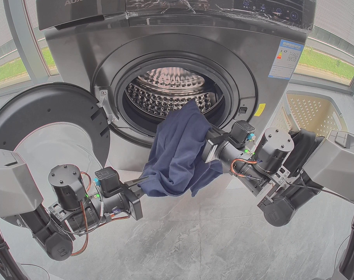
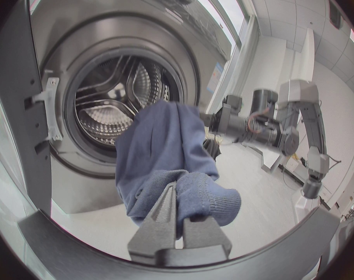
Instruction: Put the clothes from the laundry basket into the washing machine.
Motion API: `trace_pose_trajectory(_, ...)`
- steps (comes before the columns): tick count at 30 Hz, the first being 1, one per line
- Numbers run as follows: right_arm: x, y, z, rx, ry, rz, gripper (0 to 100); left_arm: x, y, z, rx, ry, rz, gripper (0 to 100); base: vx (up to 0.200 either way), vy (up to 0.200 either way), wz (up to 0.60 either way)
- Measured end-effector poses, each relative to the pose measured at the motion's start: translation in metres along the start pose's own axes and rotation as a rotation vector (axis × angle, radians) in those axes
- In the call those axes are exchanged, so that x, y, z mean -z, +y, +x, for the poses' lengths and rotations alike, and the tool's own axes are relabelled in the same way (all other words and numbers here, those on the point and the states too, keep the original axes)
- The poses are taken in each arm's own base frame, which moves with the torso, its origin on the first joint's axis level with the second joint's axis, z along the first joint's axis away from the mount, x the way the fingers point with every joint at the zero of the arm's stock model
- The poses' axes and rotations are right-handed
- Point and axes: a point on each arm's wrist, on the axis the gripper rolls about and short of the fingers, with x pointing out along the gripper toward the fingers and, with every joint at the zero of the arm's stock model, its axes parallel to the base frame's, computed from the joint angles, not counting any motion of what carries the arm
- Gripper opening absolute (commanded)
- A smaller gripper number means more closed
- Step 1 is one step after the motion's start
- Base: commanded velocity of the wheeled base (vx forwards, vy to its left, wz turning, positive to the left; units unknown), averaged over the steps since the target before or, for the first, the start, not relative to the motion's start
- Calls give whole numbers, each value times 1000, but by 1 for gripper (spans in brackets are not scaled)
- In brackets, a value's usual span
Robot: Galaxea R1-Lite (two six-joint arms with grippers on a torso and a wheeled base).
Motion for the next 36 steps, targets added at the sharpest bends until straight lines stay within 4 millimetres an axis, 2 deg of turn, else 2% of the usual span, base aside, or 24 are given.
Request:
trace_pose_trajectory(6,-3,6,3,-14,-16,5,0,20,2,1,4,75,-10,0,0,0,0)
trace_pose_trajectory(10,-4,9,4,-20,-17,7,0,24,4,2,2,88,-14,0,0,0,0)
trace_pose_trajectory(11,-4,9,4,-21,-18,7,0,24,4,3,1,89,-14,100,0,0,0)
trace_pose_trajectory(18,-6,8,6,-19,-28,6,0,29,3,0,1,111,-22,100,0,0,0)
trace_pose_trajectory(30,-13,5,13,-14,-60,-1,0,59,-11,-28,111,283,26,100,0,0,0)
trace_pose_trajectory(36,-11,9,13,-24,-58,2,0,57,-9,-20,112,262,34,100,0,0,0)
